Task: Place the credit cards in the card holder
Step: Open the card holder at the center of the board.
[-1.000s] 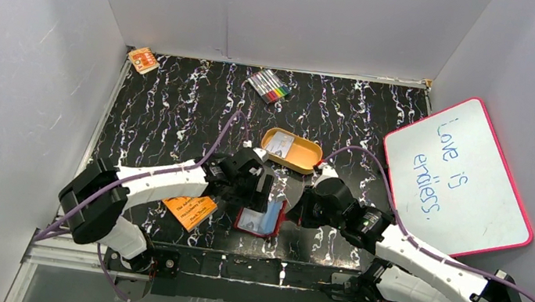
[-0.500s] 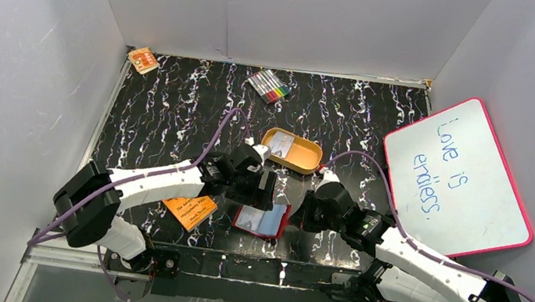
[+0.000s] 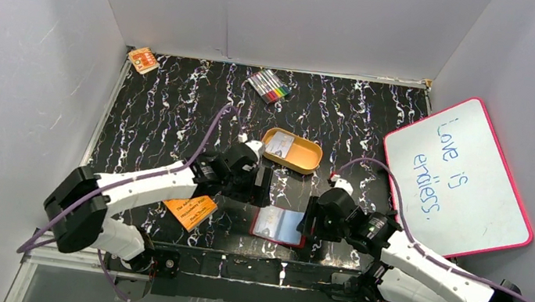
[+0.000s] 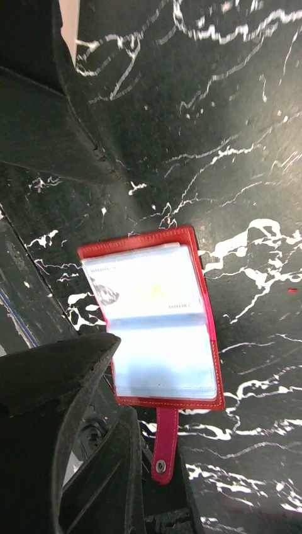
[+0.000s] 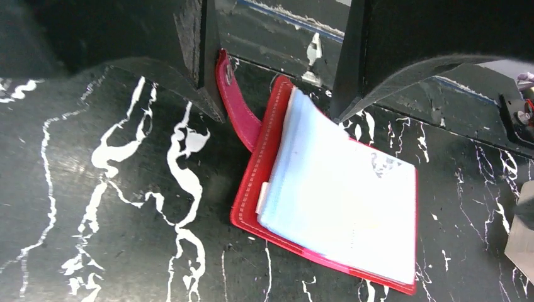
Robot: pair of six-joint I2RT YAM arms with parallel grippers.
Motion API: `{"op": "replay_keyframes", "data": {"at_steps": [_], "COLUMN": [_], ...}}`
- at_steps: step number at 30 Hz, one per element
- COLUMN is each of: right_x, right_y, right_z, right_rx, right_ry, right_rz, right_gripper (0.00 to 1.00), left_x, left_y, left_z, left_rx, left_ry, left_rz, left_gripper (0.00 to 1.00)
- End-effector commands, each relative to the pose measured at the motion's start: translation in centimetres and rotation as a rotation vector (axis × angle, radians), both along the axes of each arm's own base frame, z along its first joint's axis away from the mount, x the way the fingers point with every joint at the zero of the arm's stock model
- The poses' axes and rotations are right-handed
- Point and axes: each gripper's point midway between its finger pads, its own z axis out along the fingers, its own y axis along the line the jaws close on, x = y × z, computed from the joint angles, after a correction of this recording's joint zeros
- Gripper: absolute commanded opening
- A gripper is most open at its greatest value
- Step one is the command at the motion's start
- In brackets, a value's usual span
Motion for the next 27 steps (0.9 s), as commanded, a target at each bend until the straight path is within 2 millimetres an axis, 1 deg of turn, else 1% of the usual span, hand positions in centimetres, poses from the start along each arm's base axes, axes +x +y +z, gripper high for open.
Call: {"op": "replay_keyframes", "data": {"at_steps": [1,3,5,7,9,12,14,17,19,20,22,25,27], "right_x": [1.3,1.5,1.7,1.9,2.4,3.0,3.1,2.7,2.5,2.4,2.1,1.4,1.1], "right_y": [-0.2,1.3,2.7,3.9,4.5,4.3,3.6,1.8,0.5,0.4,0.9,0.3,0.3], "right_z": [4.2,5.8,6.7,6.9,6.6,5.5,4.5,2.7,2.1,2.2,2.4,0.8,-0.3], "right_rx": [0.002,0.047,0.079,0.096,0.091,0.057,0.032,-0.032,-0.060,-0.048,-0.003,-0.036,-0.020], "right_ry": [-0.070,-0.089,-0.088,-0.078,-0.070,-0.065,-0.058,-0.027,-0.022,-0.031,-0.044,0.013,0.057], "right_rz": [-0.019,0.037,0.077,0.100,0.089,0.051,0.021,-0.044,-0.089,-0.088,-0.054,-0.070,-0.082], "right_gripper": [0.69,0.69,0.70,0.70,0.70,0.69,0.68,0.68,0.68,0.68,0.68,0.69,0.71], "left_x": [0.8,0.8,0.7,0.6,0.3,-0.1,-0.3,-0.6,-0.6,-0.6,-0.6,-0.6,-0.8], "left_y": [2.3,3.0,3.3,3.3,3.4,3.8,3.8,3.7,3.6,3.6,3.4,3.1,3.0], "left_z": [3.0,3.7,4.3,4.7,4.7,4.3,4.0,3.6,3.5,3.5,3.4,3.2,3.0], "left_rx": [0.003,-0.007,-0.029,-0.051,-0.060,-0.059,-0.063,-0.067,-0.065,-0.065,-0.072,-0.083,-0.089], "left_ry": [-0.100,-0.119,-0.132,-0.134,-0.128,-0.115,-0.107,-0.095,-0.091,-0.091,-0.091,-0.083,-0.071], "left_rz": [0.094,0.120,0.134,0.141,0.139,0.143,0.142,0.132,0.130,0.130,0.126,0.123,0.126], "left_gripper": [0.85,0.85,0.85,0.85,0.85,0.85,0.85,0.84,0.84,0.84,0.84,0.84,0.83]}}
